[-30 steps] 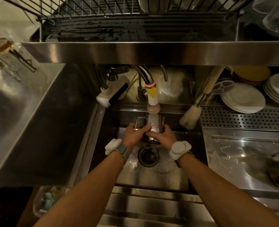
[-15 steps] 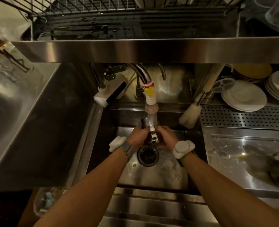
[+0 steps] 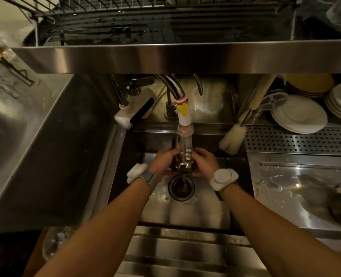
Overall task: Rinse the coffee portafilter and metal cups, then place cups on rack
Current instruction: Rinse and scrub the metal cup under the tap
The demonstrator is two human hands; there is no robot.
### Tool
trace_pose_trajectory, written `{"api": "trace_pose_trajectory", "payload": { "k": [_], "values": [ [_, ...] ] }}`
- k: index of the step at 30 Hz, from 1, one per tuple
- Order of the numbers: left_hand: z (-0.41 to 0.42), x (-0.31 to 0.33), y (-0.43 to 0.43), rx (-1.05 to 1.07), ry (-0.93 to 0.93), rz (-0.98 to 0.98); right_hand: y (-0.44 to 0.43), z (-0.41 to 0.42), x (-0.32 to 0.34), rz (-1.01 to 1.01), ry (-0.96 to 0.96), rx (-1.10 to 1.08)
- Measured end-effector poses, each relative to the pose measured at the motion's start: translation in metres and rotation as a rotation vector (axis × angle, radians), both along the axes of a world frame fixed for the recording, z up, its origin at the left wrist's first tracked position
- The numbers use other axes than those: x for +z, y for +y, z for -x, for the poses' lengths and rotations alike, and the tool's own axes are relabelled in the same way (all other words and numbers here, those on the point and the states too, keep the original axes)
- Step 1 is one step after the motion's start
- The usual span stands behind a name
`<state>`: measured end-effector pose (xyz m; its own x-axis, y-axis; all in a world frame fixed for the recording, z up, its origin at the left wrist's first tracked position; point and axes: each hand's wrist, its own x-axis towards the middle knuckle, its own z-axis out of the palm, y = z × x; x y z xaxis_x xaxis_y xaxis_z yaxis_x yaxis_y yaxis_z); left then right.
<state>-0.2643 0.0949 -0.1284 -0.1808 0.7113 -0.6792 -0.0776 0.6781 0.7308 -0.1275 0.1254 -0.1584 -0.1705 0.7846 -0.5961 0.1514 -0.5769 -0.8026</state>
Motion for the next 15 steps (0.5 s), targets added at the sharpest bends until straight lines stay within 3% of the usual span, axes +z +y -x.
{"api": "trace_pose_trajectory", "payload": {
  "k": [3,9,15],
  "values": [
    [0.002,-0.009,-0.004,0.001,-0.109,-0.066,-0.003,-0.004,-0.005,-0.038,0.042,0.000],
    [0.003,-0.007,0.003,-0.026,0.054,0.038,0.003,0.006,-0.001,0.105,0.058,-0.064],
    [0.004,-0.004,0.004,0.018,-0.189,0.087,0.000,0.003,0.004,0.198,0.181,-0.085]
  ]
}}
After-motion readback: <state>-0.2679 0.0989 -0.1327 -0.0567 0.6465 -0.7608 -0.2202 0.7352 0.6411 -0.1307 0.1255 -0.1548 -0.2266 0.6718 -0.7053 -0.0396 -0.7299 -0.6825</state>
